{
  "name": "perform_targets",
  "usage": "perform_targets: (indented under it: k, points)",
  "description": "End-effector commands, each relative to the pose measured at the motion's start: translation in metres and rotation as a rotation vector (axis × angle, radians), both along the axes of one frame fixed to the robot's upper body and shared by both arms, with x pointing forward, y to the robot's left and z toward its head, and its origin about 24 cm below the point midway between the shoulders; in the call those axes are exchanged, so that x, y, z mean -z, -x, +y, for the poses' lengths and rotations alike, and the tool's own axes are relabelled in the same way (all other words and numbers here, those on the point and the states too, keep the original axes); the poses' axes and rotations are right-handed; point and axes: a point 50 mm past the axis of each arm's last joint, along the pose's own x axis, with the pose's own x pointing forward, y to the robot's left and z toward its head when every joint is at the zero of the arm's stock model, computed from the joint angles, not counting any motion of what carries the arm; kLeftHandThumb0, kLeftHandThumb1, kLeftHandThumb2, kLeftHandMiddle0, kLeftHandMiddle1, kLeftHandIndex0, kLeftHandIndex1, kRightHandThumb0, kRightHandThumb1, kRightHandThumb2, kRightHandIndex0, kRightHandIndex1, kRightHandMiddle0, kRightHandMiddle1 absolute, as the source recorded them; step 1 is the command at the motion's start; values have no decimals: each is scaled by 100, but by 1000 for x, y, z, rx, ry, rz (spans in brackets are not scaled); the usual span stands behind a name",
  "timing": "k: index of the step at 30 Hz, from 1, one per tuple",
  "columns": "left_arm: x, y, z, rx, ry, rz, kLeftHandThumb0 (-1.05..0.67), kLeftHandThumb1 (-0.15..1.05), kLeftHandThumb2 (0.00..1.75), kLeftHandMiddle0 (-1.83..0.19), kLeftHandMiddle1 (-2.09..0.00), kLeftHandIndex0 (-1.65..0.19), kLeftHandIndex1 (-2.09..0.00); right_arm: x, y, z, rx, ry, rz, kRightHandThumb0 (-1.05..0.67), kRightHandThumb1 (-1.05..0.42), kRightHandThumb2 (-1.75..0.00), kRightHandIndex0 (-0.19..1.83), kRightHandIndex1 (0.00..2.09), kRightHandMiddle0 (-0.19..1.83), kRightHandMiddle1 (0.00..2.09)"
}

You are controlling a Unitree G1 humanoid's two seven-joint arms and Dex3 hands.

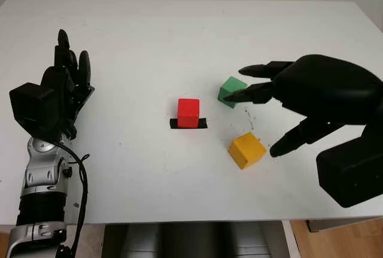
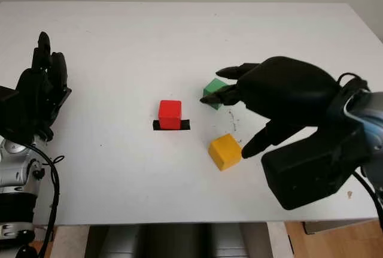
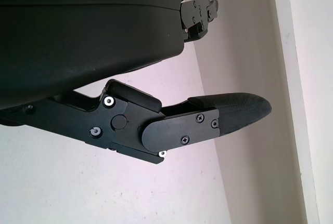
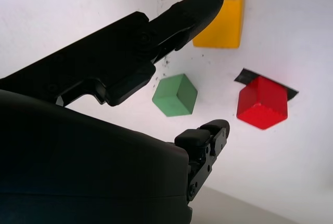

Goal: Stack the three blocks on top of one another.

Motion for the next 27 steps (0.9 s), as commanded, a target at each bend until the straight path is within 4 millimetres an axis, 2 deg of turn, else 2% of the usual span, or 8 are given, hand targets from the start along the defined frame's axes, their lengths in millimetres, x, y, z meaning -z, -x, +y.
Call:
perform_targets:
  k: [1,9,20,27]
  points:
    - [-1,2,1,9,-12,-2,-81,105,62,19,0,19,0,10,4,5,-33,25,3,-81,-80,-5,18,6,46,6]
    - [0,3,-2,21,-36,16,-80,105,63,19,0,19,0,42,1,8,-84,18,-41,-85,-81,-6,20,6,51,7]
    - [3,4,-2,23,-55,21,-81,105,62,19,0,19,0,61,0,1,-59,42,-109,-83,-80,-5,15,4,55,8]
    - [3,3,-2,26,-52,20,-81,105,62,19,0,19,0,63,-2,-3,-42,29,-135,-79,-78,-5,14,4,59,8]
